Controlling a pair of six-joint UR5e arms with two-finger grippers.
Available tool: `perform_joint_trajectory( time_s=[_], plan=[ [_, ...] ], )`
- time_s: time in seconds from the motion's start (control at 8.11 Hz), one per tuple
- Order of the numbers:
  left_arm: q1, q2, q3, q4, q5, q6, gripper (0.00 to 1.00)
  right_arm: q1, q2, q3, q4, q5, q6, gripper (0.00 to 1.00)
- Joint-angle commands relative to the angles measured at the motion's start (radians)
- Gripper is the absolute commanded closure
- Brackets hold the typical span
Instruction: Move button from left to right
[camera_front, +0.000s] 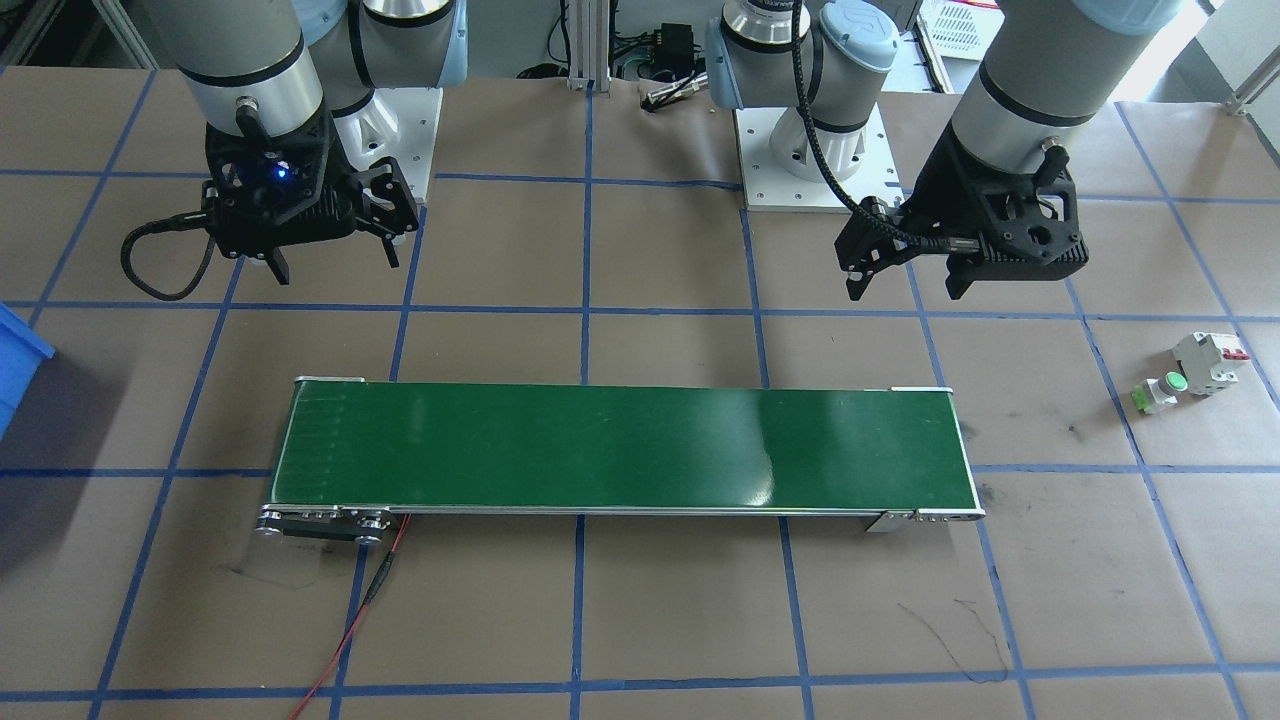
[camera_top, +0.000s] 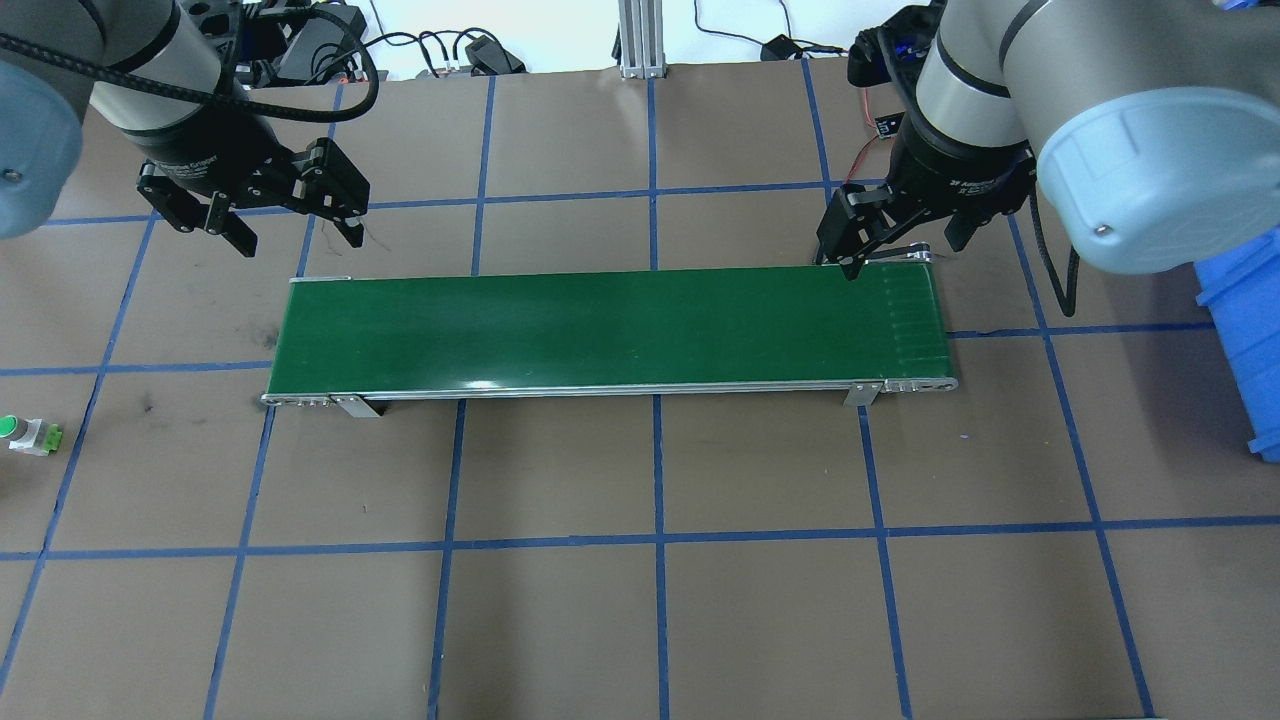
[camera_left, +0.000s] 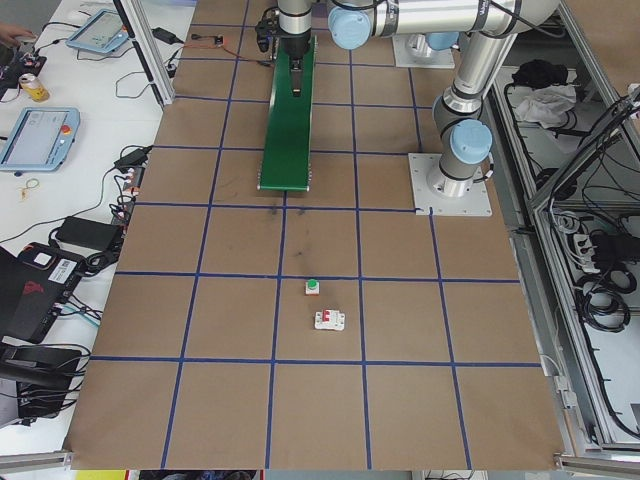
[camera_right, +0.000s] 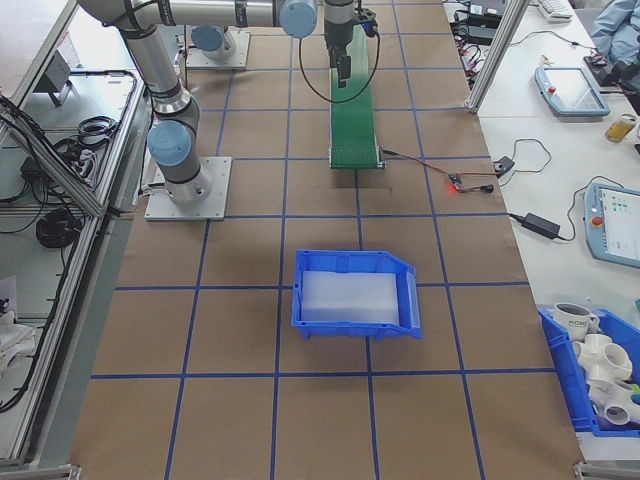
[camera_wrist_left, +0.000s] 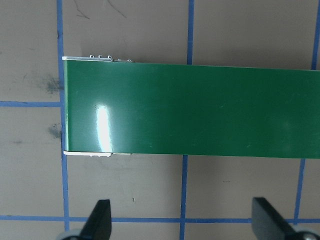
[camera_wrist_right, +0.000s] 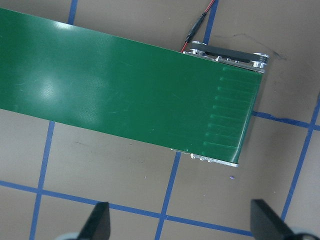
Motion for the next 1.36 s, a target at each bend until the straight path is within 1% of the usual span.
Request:
perform_joint_trajectory(
  time_s=[0.0,0.12,0.25,0.37,0.49,0.74,0.86,0.99,1.11,1.23],
  plan=[
    [0.007,0.017,-0.007,-0.003,0.003,0.005,0.00,0.000,-0.002,0.001,0.003,-0.007,0.001,0.00],
    [0.015,0.013,-0.001,-0.003,0.003,0.017,0.00,0.000,-0.005,-0.002,0.000,-0.032,-0.002,0.00],
    [0.026,0.010,0.002,-0.001,0.006,0.125,0.00,-0.005,-0.004,-0.006,-0.015,-0.053,0.003,0.00],
    [0.085,0.010,0.004,-0.003,0.014,0.193,0.00,-0.009,-0.002,-0.008,-0.070,-0.055,-0.002,0.00],
    [0.184,0.010,0.005,-0.004,0.012,0.237,0.00,-0.027,-0.002,-0.010,-0.075,-0.055,0.000,0.00],
    [0.393,-0.005,-0.004,0.002,0.011,0.403,0.00,-0.090,-0.014,-0.025,-0.058,-0.059,0.000,0.00],
    [0.476,-0.012,-0.007,0.012,0.011,0.435,0.00,-0.087,-0.019,-0.029,-0.055,-0.111,0.003,0.00],
    [0.544,-0.031,-0.009,0.037,0.012,0.463,0.00,-0.087,-0.019,-0.026,-0.053,-0.127,0.003,0.00],
    [0.591,-0.068,-0.009,0.042,0.012,0.513,0.00,-0.086,-0.019,-0.023,-0.052,-0.119,0.004,0.00],
    [0.636,-0.115,-0.009,0.070,0.012,0.556,0.00,-0.087,-0.019,-0.023,-0.032,-0.098,0.004,0.00]
  ],
)
